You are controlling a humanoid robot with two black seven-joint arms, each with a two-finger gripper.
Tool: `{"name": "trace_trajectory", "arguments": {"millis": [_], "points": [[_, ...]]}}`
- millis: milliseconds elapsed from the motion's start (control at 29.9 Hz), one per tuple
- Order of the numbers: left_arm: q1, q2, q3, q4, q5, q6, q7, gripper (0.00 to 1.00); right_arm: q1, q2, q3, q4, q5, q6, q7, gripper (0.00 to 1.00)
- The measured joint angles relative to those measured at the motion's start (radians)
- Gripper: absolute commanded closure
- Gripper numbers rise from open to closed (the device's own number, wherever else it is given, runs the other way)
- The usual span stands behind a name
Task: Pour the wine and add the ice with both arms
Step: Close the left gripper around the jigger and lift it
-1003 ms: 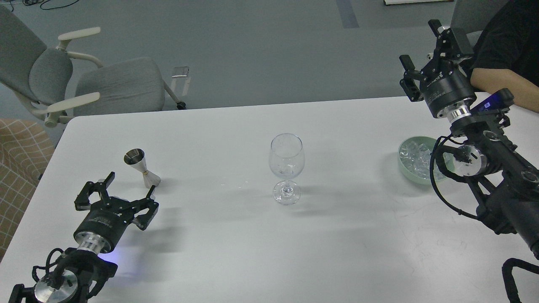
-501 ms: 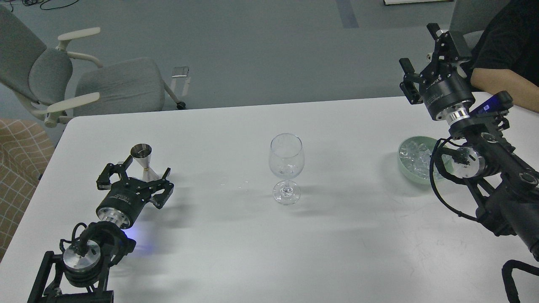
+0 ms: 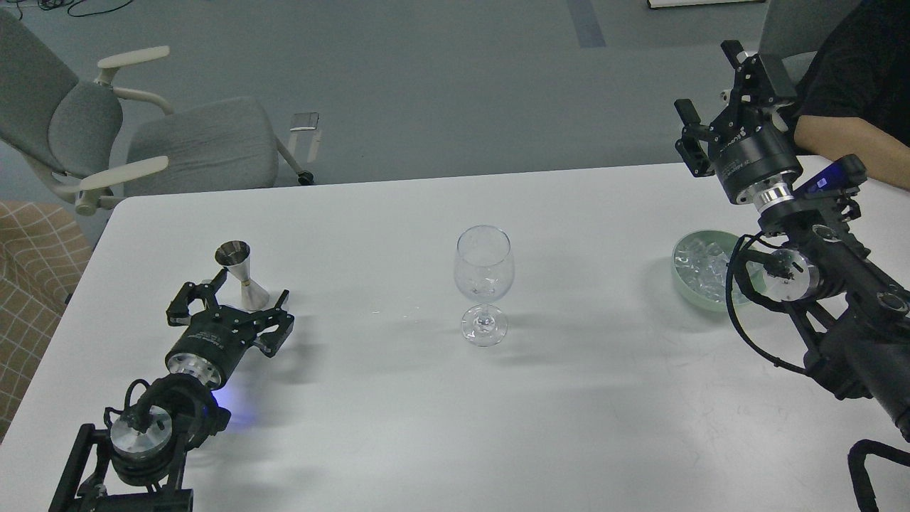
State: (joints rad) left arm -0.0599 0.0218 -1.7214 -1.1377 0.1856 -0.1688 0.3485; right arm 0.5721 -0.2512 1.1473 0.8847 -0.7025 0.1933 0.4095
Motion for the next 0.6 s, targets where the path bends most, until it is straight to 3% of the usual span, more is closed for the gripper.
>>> {"name": "trace_trajectory", "arguments": {"millis": [501,568,602], "points": [[-0.082,0.008,-0.003,0.085,-0.003,0.0,-0.006,0.03,-0.018,0.002,-0.001,0.005,0.001,0.0,0.0,0.0],[-0.092,0.008,-0.002,0.094,-0.003,0.0,-0.017,0.07,-0.018,0.001,-0.001,0.007,0.002,0.0,0.0,0.0],[-0.097,0.008,-0.002,0.101,-0.003,0.0,-0.025,0.17,-0.018,0.001,-0.001,0.007,0.002,0.0,0.0,0.0]]}}
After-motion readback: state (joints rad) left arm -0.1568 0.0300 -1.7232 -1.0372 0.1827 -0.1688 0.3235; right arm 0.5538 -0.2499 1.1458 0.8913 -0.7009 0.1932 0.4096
